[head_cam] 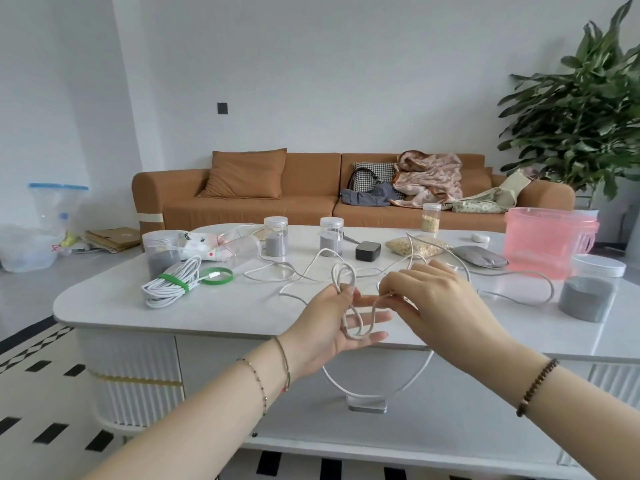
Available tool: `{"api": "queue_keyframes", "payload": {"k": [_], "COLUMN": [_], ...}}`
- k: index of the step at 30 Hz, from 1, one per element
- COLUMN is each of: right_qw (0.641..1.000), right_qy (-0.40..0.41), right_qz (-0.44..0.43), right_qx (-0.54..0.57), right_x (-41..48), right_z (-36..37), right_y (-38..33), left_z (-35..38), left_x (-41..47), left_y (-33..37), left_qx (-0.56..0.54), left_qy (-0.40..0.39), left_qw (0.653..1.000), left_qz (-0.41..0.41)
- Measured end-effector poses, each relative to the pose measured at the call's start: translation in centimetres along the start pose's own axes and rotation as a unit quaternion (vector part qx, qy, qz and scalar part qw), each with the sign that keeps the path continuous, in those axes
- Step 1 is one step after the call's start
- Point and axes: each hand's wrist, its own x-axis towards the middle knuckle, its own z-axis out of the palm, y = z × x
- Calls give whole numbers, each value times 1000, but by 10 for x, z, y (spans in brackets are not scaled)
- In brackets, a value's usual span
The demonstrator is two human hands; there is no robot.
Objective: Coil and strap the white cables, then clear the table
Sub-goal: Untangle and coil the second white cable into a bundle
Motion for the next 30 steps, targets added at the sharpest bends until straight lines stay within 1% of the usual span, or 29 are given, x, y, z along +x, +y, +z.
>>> {"api": "queue_keyframes", "payload": {"k": [2,6,10,11,14,17,20,21,23,25,28,30], "right_qw": [1000,999,994,993,991,991,990,990,989,986,985,985], "right_qy": [-3,-38,-77,-83,-90,-69,-30,-21,-11,-9,-22,-44], "right_qz": [7,25,69,76,95,115,135,140,148,164,169,165], "right_qx": [4,27,46,43,31,14,5,0,-7,-1,13,28], "right_x": [-1,-3,-7,-7,-7,-7,-6,-7,-7,-8,-9,-9], "right_z": [1,2,0,0,-2,-1,-1,-1,-2,-1,1,0], "right_y": [-2,-2,3,6,15,25,28,28,25,20,16,15], "left_z": [2,0,-7,-9,-19,-22,-18,-15,-13,-12,-12,-10], "left_x": [1,5,10,10,9,7,6,5,4,4,5,3], "left_y": [-3,-7,-13,-15,-21,-20,-19,-19,-18,-15,-9,-7], "left_qx": [27,173,223,260,392,415,471,477,468,434,324,258], "left_qy": [-15,-41,-68,-71,-47,-28,-37,-45,-57,-42,-25,-35], "left_qw": [999,984,972,963,914,900,867,864,871,891,940,961], "left_qz": [-7,8,19,29,90,130,159,155,136,122,107,95]}}
